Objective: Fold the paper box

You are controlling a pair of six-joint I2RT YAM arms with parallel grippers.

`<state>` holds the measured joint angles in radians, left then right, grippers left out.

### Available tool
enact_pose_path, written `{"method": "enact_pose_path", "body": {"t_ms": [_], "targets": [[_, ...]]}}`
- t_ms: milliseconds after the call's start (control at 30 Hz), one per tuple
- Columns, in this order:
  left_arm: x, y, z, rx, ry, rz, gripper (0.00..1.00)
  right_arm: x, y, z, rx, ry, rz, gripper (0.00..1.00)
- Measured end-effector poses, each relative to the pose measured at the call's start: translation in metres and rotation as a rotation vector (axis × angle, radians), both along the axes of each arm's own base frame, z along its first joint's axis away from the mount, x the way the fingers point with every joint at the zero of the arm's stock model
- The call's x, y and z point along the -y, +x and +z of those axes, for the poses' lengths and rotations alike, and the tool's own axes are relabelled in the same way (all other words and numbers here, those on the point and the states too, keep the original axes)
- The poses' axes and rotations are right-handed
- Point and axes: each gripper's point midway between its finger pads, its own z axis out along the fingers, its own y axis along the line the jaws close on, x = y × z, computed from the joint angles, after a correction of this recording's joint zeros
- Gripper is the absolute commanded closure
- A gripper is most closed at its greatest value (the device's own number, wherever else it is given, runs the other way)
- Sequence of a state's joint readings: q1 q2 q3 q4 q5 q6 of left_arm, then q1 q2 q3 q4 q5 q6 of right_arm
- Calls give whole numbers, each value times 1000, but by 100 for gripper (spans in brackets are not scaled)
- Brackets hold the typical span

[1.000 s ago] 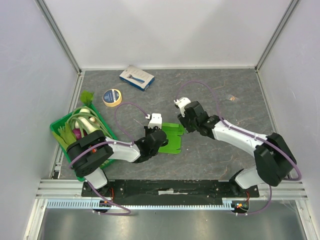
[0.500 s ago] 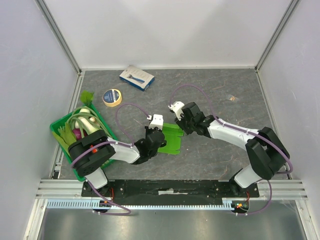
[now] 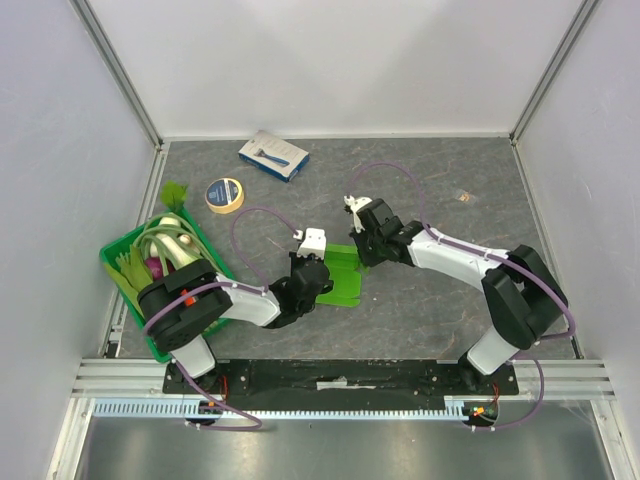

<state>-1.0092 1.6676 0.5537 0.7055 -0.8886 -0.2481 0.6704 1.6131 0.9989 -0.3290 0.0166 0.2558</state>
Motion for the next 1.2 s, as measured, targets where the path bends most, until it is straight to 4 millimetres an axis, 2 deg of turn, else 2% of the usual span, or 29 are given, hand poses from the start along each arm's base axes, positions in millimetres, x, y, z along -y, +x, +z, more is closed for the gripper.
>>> {"method": "enact_pose_path", "body": {"t_ms": [200, 300, 400, 467, 500, 567, 700, 900, 1100, 1200], "targets": [[1, -1, -3, -11, -5, -3, 98, -4, -5, -1, -96, 91, -198, 100], [1, -1, -4, -17, -8, 0, 98, -8, -5, -2, -129, 131, -274, 86], [-1, -1, -6, -21, -12, 10, 98, -12, -4, -2, -145, 169, -300, 80], [-3, -1, -7, -25, -12, 19, 98, -13, -3, -2, -134, 185, -281, 75], [-4, -1, -7, -26, -12, 21, 98, -13, -3, -3, -122, 190, -268, 68], [-4, -1, -8, -29, -13, 21, 98, -10, -5, -3, -83, 197, -215, 64], [-2, -2, -8, -31, -17, 17, 98, -8, -13, 2, -27, 196, -86, 60], [-9, 0, -8, -24, -7, 46, 98, -19, -17, 7, -1, 231, 65, 53], [-8, 0, -8, -26, -7, 41, 98, -35, -28, 14, -41, 321, 130, 48], [-7, 0, -8, -27, -7, 37, 98, -37, -35, 15, -58, 339, 139, 45]]}}
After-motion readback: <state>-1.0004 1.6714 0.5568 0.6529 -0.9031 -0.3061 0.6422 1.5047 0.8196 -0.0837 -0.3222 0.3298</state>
